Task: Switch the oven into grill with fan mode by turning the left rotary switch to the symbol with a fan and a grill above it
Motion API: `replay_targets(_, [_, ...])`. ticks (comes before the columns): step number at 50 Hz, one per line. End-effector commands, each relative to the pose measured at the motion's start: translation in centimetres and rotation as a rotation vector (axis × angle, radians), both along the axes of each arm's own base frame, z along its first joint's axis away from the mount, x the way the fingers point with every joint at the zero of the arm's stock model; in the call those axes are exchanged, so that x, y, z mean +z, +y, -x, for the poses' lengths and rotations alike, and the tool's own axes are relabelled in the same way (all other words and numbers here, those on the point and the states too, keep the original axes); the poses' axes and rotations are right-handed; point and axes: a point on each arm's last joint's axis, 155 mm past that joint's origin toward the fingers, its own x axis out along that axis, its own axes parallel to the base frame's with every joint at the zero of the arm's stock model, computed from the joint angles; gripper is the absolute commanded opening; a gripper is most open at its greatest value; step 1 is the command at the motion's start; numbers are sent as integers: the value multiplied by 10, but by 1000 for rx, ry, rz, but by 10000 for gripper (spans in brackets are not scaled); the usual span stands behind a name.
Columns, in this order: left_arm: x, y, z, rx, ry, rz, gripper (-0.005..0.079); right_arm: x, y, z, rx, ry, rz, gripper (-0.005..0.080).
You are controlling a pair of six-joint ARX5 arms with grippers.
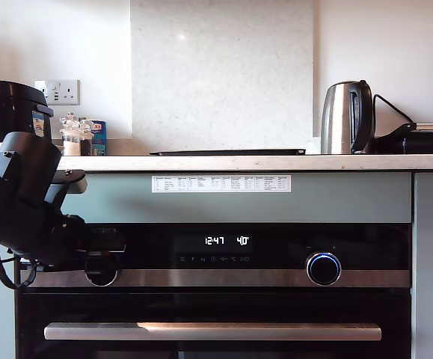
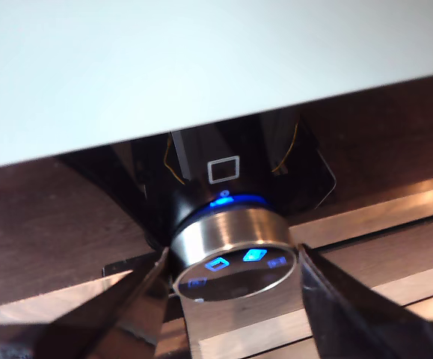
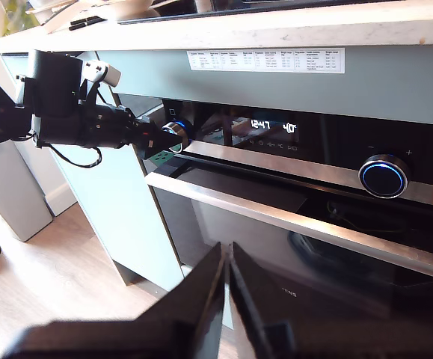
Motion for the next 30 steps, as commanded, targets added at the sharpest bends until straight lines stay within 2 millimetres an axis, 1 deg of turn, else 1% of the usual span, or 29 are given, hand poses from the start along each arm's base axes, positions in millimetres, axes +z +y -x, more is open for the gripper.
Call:
replay_targets(1, [-28, 22, -3, 72, 64, 3, 318, 2, 1, 1, 4, -5, -5, -12])
replay_targets(15, [-32, 9, 4, 93, 158, 249, 318, 2, 1, 1, 4, -5, -4, -12])
replay_targets(23, [-37, 10, 9, 111, 223, 347, 318, 2, 1, 1, 4, -5, -4, -12])
replay_targets(30, [-38, 14, 11, 126, 260, 430, 318, 2, 1, 1, 4, -5, -4, -12])
